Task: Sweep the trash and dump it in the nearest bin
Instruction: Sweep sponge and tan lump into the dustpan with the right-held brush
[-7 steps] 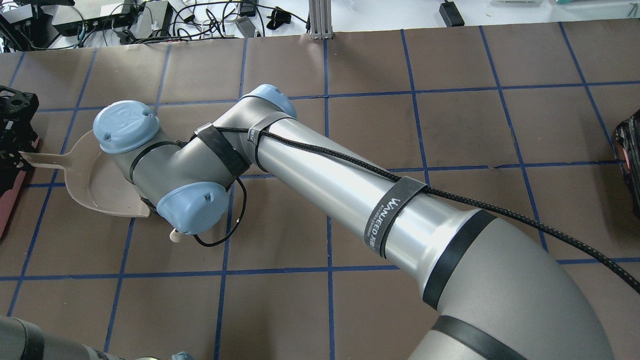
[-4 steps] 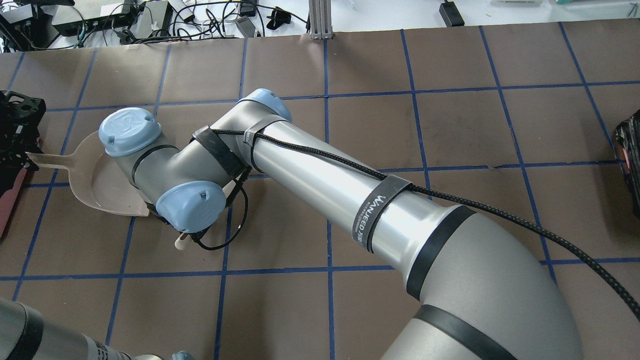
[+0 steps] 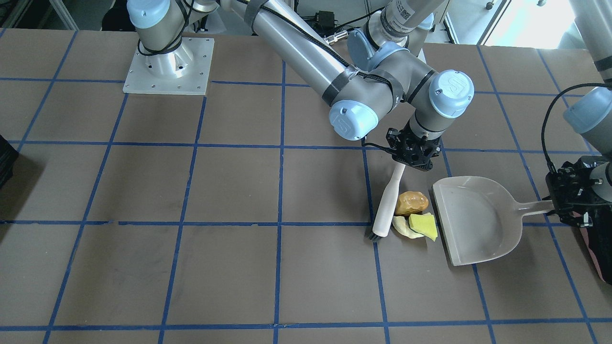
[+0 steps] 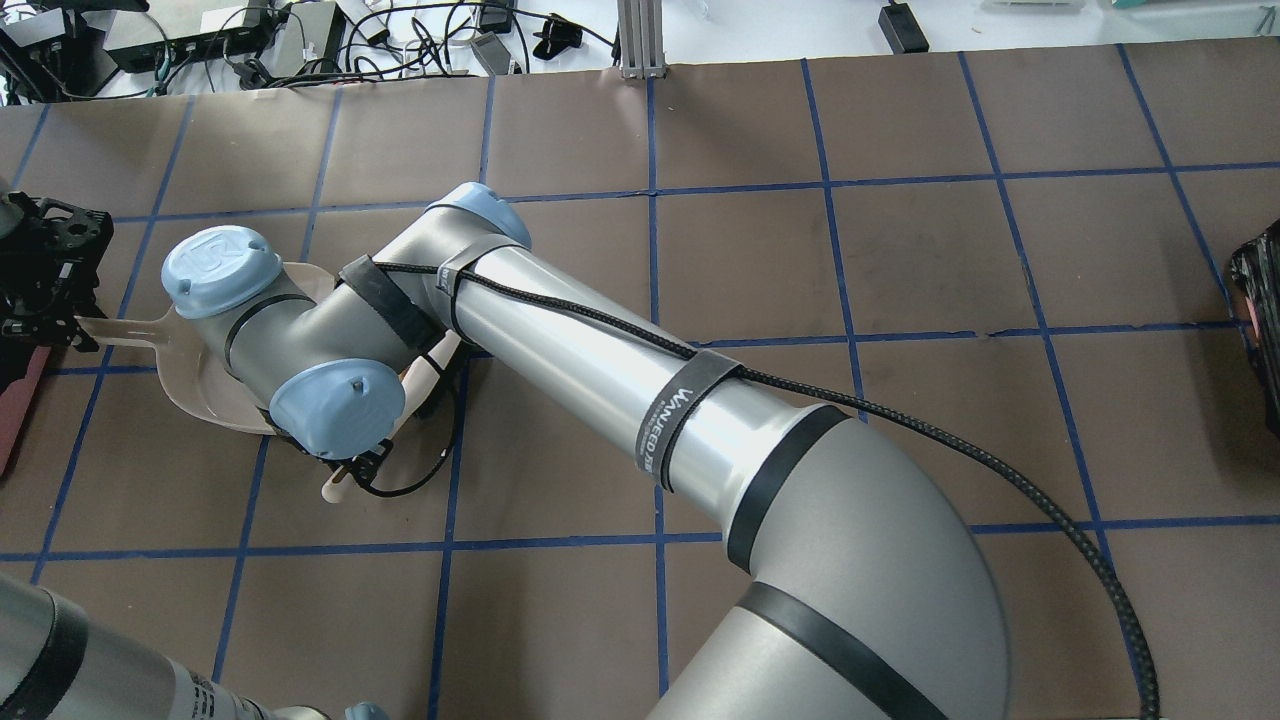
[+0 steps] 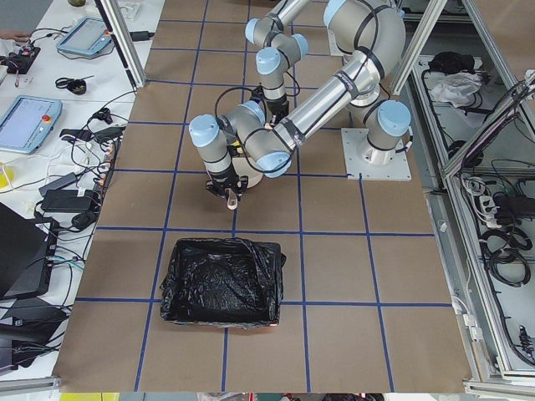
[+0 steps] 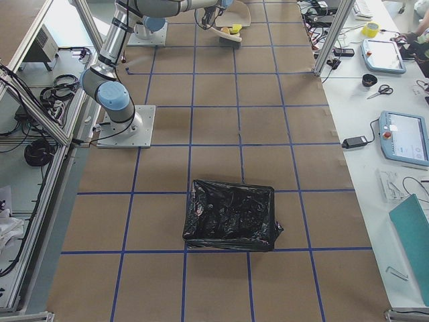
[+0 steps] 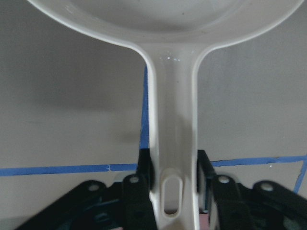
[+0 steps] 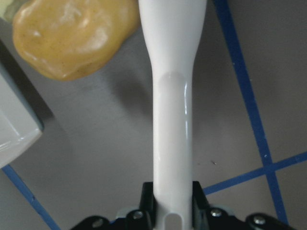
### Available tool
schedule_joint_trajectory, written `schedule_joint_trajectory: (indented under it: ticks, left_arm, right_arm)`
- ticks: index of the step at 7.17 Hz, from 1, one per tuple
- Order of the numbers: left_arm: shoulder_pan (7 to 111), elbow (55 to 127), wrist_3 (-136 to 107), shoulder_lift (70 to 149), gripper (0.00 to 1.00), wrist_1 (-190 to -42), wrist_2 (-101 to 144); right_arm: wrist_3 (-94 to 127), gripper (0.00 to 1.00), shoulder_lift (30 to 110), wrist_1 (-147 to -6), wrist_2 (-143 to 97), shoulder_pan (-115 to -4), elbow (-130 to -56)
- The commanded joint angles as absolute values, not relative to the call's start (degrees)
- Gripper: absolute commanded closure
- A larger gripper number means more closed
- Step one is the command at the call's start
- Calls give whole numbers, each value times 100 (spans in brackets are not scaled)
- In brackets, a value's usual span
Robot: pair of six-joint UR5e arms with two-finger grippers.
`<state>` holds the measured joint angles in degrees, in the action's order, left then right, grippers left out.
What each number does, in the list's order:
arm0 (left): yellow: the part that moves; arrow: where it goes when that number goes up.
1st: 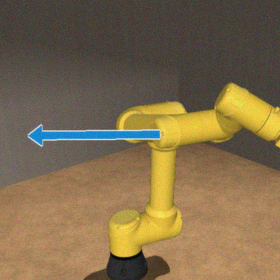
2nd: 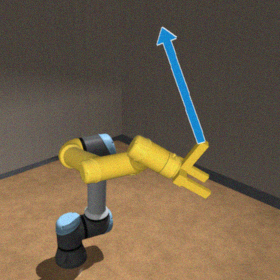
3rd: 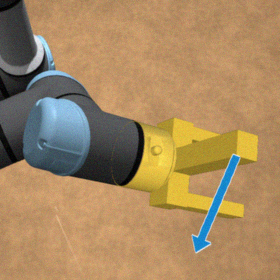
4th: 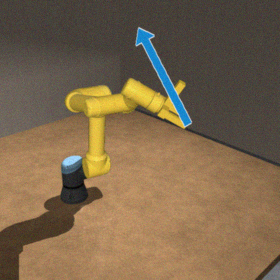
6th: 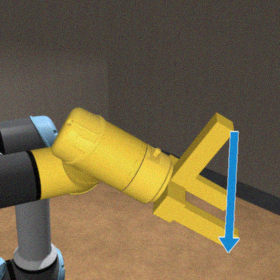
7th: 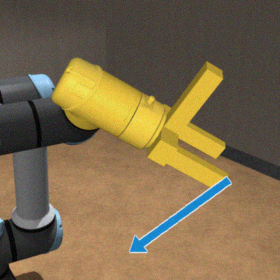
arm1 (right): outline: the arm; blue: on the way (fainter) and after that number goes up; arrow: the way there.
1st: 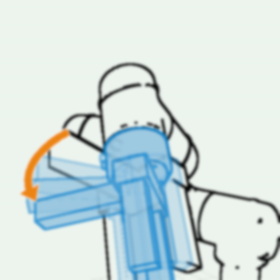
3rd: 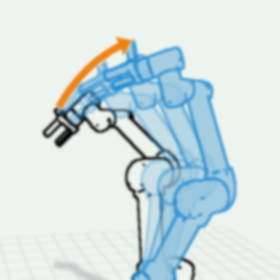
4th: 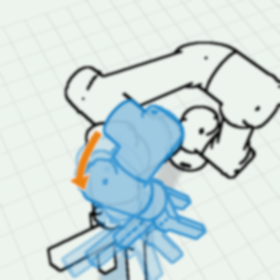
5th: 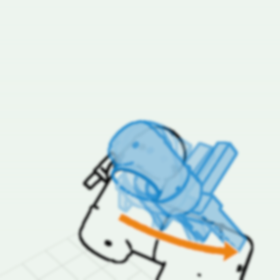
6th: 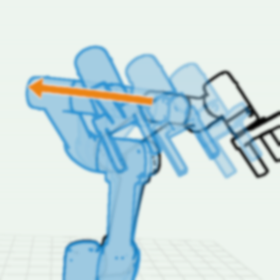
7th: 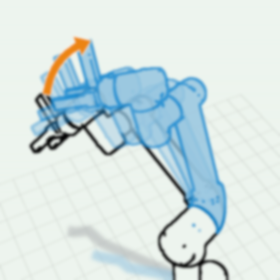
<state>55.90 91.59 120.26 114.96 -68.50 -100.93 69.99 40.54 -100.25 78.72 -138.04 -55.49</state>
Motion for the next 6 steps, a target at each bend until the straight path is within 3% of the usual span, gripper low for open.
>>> schedule_joint_trajectory:
  ticks: [1,6]
  left_arm:
    - [5590,9281,12006,11505,100,-6847,-10064]
    - [5651,9387,11620,11514,100,-6838,-10028]
  right_arm:
    - [6525,100,3771,-10011,7866,-13843,-5081]
    - [4006,100,3551,-10563,7122,-13852,-4932]
